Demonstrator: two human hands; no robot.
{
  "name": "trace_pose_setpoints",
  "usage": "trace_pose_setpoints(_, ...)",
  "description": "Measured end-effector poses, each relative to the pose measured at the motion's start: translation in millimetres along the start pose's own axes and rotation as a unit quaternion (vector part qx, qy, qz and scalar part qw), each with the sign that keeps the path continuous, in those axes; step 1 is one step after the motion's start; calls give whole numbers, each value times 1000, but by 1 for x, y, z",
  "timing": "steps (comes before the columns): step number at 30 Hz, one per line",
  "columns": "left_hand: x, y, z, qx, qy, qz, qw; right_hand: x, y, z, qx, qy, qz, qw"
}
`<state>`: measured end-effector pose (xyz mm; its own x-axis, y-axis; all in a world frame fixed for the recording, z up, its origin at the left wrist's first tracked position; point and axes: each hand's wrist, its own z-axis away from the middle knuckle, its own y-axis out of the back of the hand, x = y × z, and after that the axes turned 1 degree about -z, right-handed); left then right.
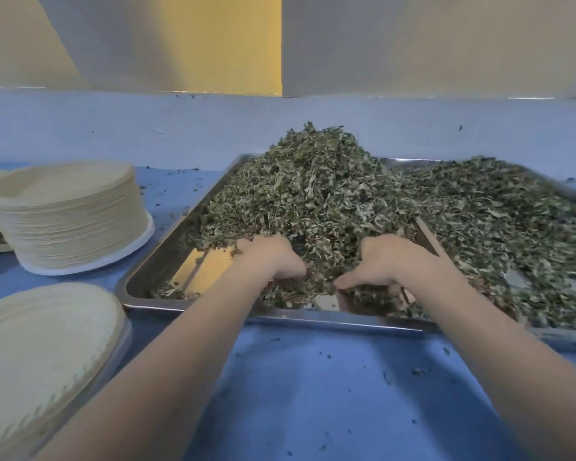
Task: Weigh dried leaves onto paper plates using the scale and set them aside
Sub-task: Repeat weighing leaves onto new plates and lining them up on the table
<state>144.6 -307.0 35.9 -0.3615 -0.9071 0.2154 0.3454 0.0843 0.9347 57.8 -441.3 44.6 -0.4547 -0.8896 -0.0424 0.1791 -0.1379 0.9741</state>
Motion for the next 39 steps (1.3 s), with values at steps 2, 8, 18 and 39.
trace_pose_setpoints(2, 15, -6, 0, -26, -74, 119, 990, -9, -7, -4, 23, 81, -45, 995)
trace_pose_setpoints(8, 7, 2, -12, 136, -34, 130, 982, 10, 13, -13, 136, 158, -157, 965)
trace_pose_setpoints(18, 8, 3, -3, 1, -143, 183, 973, 5, 1, -21, -2, 204, -188, 961)
trace_pose_setpoints(39, 13, 27, 36, 2, -50, 307, 950, -47, 14, 9, 34, 203, -284, 936)
